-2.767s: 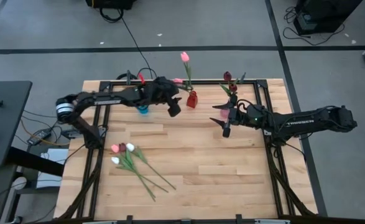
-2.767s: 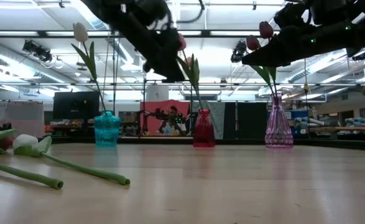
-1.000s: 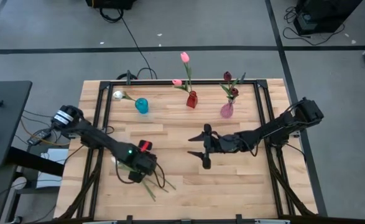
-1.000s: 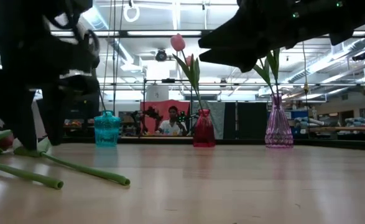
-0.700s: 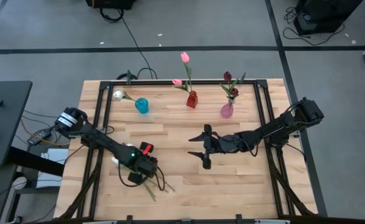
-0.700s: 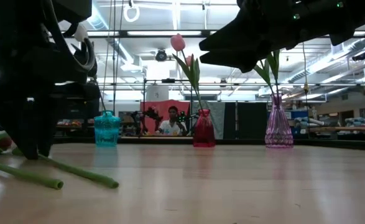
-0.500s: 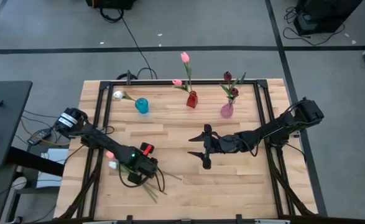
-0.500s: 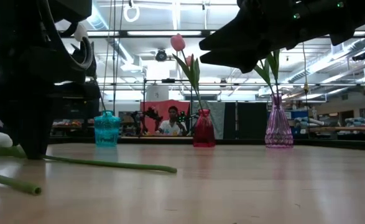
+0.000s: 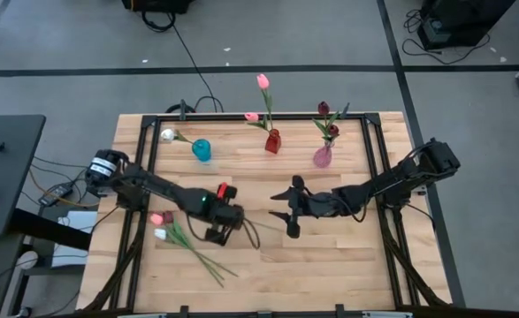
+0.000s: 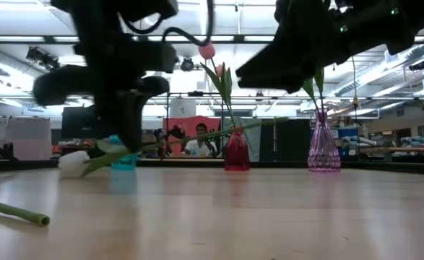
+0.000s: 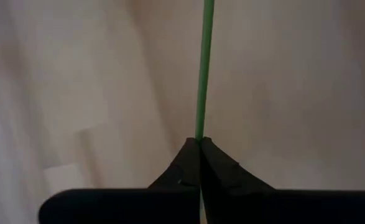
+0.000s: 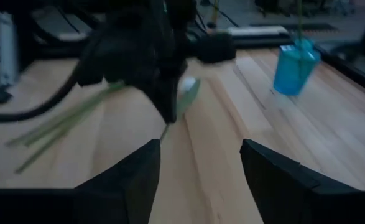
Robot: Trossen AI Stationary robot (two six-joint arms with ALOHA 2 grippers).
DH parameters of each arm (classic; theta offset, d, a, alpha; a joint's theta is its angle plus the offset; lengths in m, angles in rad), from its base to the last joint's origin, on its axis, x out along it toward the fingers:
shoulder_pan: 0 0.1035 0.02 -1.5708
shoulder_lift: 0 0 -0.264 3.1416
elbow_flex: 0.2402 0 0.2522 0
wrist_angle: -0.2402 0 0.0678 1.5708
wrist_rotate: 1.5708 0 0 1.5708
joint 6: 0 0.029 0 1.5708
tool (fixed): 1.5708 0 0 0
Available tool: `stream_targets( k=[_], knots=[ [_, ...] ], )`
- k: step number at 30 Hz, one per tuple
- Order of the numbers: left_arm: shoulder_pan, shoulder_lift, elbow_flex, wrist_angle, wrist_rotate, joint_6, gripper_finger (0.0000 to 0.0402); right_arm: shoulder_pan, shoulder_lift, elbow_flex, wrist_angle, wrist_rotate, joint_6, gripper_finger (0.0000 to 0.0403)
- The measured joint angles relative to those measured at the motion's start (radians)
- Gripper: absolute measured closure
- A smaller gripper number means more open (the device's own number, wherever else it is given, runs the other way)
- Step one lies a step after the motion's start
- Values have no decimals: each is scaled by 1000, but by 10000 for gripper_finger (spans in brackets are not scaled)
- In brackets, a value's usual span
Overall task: Sort flowers into vase by color
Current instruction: Put the top white flower into the blue vase
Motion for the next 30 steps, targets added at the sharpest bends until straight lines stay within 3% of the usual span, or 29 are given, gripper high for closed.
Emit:
stream_targets(
  k=[5,11,21,25,30],
  knots=[
    [57,-1,64,-48,-7,-11,401,-14,0,0,-37,29,21,191],
    [79,-1,138,-145,-94,-6,401,1,0,0,-69,-4,21,199],
    [79,-1,162,-149,-149,26,401,28,0,0,-100,69,20,211],
    [79,-2,162,-149,-149,26,401,25,0,0,-138,72,64,256],
    [79,-2,162,-148,-149,35,401,20,0,0,-188,67,105,370]
  ],
)
